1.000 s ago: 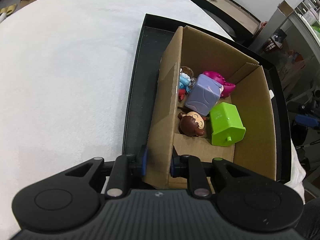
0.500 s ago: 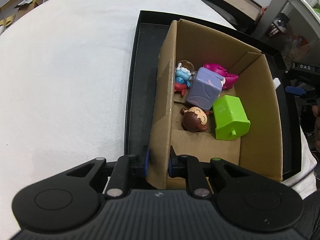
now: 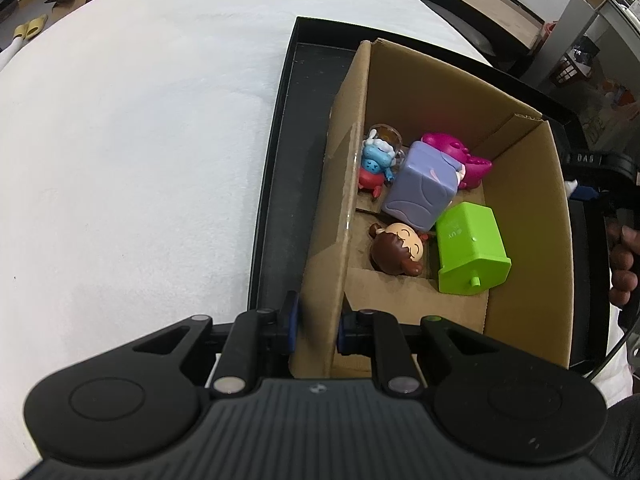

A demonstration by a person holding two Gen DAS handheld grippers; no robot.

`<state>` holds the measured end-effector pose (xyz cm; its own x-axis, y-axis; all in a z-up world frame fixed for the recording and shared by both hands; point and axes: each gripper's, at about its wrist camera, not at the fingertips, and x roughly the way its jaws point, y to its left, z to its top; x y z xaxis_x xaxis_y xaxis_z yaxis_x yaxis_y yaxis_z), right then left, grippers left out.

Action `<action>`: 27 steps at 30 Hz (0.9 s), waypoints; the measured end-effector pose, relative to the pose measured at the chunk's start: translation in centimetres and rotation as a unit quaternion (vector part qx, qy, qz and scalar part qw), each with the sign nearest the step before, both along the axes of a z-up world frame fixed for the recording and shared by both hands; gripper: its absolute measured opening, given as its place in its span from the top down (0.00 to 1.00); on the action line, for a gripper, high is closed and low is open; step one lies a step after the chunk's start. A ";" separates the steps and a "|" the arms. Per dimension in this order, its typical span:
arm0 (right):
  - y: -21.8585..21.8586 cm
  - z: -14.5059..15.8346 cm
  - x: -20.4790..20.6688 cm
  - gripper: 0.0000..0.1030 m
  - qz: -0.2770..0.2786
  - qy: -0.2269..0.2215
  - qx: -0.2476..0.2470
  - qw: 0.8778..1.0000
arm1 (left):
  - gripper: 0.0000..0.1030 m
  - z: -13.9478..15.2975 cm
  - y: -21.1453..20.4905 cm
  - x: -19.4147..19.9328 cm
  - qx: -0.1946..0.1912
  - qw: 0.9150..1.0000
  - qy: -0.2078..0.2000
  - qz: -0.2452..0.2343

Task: Organize rigid objects
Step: 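Move the right gripper to the white plug-shaped block and grasp it, then carry the white block with the right gripper into the box and release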

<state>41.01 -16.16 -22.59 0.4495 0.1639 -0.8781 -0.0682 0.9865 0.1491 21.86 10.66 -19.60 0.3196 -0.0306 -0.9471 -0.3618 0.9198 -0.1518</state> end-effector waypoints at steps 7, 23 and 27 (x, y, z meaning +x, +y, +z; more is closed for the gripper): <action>-0.8 0.3 -0.4 0.79 0.000 0.009 0.017 1.000 | 0.84 0.0 0.0 -0.1 0.000 1.000 -0.004 0.002; -3.5 4.2 -5.3 0.80 -0.015 0.009 0.100 0.995 | 0.84 0.1 -0.2 -0.5 -0.001 1.000 -0.013 -0.022; -3.0 5.2 -6.7 0.80 -0.009 0.010 0.104 0.995 | 0.84 0.0 -0.1 -0.6 -0.001 1.000 -0.015 -0.023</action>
